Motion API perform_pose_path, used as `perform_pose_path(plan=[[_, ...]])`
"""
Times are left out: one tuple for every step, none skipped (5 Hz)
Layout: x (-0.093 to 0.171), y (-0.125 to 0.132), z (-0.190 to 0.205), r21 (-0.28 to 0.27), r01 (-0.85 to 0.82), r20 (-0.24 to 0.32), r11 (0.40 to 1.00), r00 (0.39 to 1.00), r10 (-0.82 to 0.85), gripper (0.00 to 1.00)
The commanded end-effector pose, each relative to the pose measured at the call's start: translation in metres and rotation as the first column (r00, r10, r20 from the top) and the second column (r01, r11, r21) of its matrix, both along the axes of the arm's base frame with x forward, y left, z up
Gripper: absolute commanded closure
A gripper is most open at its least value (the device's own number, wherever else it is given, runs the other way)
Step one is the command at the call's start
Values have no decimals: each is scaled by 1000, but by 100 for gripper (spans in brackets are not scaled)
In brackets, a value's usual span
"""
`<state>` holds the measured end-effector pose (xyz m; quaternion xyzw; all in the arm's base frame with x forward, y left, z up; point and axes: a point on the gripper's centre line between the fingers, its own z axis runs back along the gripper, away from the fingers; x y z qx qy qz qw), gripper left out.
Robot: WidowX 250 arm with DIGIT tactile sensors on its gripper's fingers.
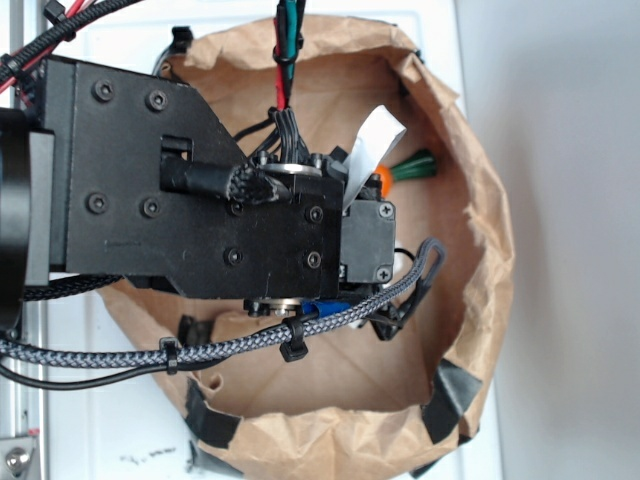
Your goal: Grab the white paper.
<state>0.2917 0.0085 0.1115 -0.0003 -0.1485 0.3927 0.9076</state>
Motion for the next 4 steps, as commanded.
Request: perform_pose_path(plan=[[17,11,-4,-9,-101,41,995,994,101,0],[28,12,-5,-40,-145,13,989,989,145,0],[30,7,-5,-99,-271,-39,957,962,269,0],[31,5,-5,-146,-393,-97,908,919,382,0]])
